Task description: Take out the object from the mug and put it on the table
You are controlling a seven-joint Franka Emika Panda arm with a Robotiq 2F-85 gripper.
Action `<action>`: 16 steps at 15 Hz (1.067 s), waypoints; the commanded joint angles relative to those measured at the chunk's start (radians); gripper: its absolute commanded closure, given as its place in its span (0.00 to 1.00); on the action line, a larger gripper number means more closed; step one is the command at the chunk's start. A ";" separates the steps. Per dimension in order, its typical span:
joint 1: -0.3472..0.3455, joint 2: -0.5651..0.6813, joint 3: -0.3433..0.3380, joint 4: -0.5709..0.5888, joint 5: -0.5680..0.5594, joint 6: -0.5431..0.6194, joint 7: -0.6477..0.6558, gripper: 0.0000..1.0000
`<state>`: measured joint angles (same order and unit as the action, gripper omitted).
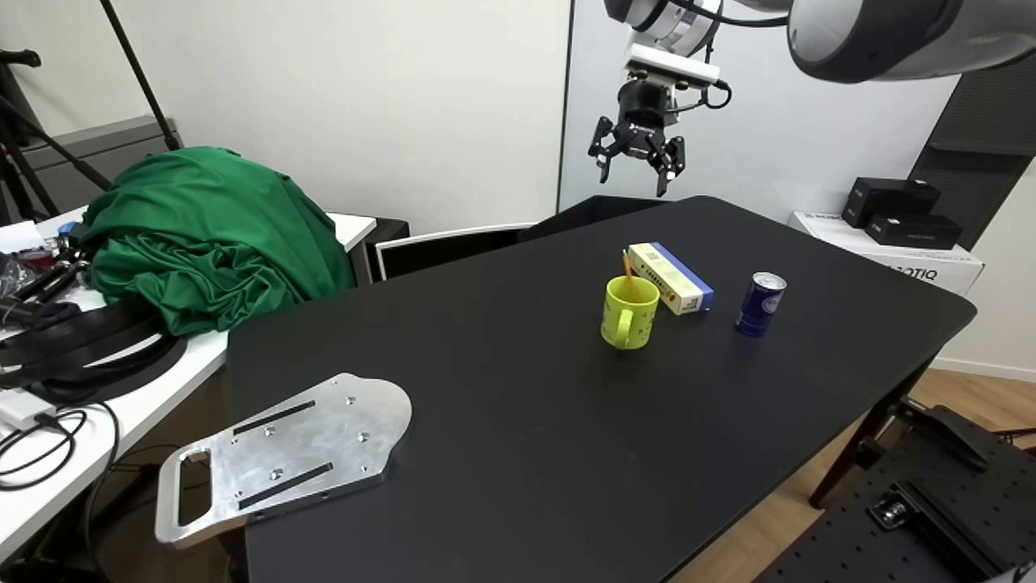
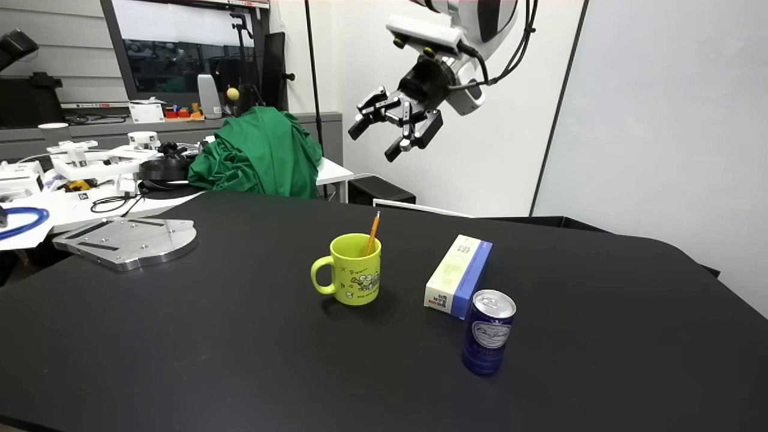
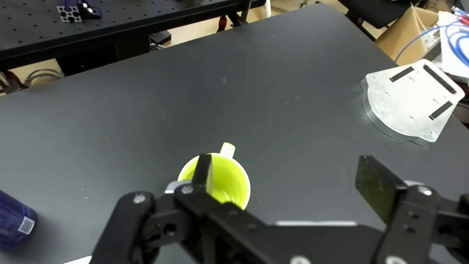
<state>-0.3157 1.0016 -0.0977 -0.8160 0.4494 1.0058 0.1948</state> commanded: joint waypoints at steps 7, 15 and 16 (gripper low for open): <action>-0.003 0.069 0.011 0.077 0.009 -0.029 -0.001 0.00; -0.084 0.193 0.097 0.149 0.110 -0.216 0.095 0.00; -0.088 0.204 0.100 0.151 0.123 -0.215 0.108 0.00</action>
<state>-0.3768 1.1455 -0.0283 -0.7344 0.5251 0.8267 0.2220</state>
